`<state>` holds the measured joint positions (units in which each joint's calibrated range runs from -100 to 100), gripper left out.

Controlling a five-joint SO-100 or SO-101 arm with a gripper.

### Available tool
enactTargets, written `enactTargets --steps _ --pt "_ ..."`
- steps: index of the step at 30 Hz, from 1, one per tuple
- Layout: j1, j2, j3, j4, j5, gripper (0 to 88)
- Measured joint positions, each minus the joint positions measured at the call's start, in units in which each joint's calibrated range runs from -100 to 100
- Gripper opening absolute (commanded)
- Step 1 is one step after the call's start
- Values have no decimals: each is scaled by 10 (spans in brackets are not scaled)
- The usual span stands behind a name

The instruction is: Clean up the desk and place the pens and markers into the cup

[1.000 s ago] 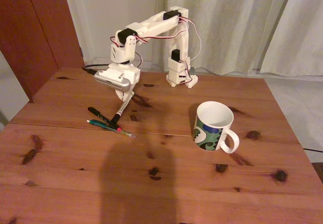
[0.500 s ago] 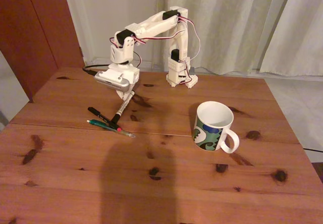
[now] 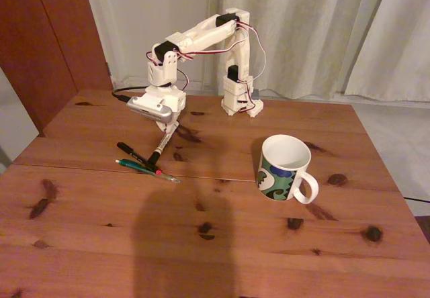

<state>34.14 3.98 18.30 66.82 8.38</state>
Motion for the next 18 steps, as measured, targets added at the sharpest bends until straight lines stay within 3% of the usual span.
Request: enactTargets --steps 7,18 --pt "4 0 17 -36 0 150" --pt "4 0 101 -130 0 153"
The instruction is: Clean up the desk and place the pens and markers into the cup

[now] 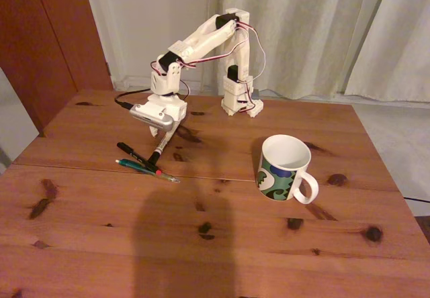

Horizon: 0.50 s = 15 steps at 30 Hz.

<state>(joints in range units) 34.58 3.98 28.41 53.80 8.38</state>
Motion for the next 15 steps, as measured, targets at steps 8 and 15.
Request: enactTargets --steps 8,15 --pt "0 0 7 -2 0 153" --pt "-1 -1 35 -3 2 148"
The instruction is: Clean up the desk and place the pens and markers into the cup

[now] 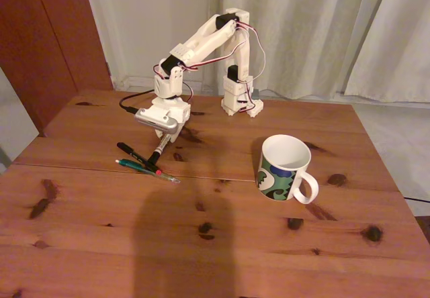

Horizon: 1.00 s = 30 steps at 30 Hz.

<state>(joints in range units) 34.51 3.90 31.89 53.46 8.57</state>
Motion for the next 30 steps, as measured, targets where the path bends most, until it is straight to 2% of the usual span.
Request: enactTargets --steps 15,17,20,22,30 --pt "0 0 21 -2 0 142" --pt "0 0 21 -2 0 105" --pt "0 0 26 -2 0 0" --pt "0 -1 37 -7 0 12" --pt "2 -19 110 -132 0 8"
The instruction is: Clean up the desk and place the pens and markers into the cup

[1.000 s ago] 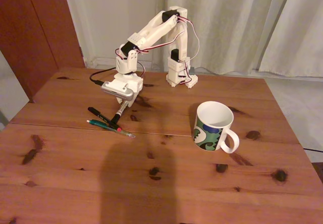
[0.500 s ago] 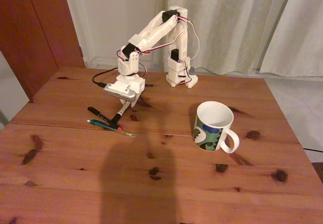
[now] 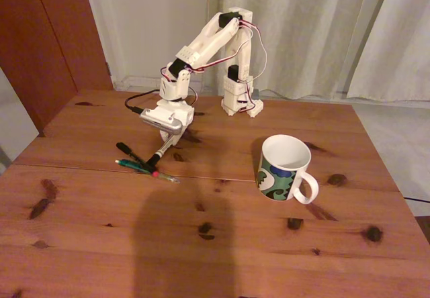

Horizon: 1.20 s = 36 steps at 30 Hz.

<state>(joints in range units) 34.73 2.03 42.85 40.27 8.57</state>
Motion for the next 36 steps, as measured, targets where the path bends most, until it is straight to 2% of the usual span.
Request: enactTargets --steps 6,30,36 --pt "-16 -6 14 -45 -15 8" --pt "-271 -421 13 -45 -313 6" --pt "-331 -481 14 -90 -370 5"
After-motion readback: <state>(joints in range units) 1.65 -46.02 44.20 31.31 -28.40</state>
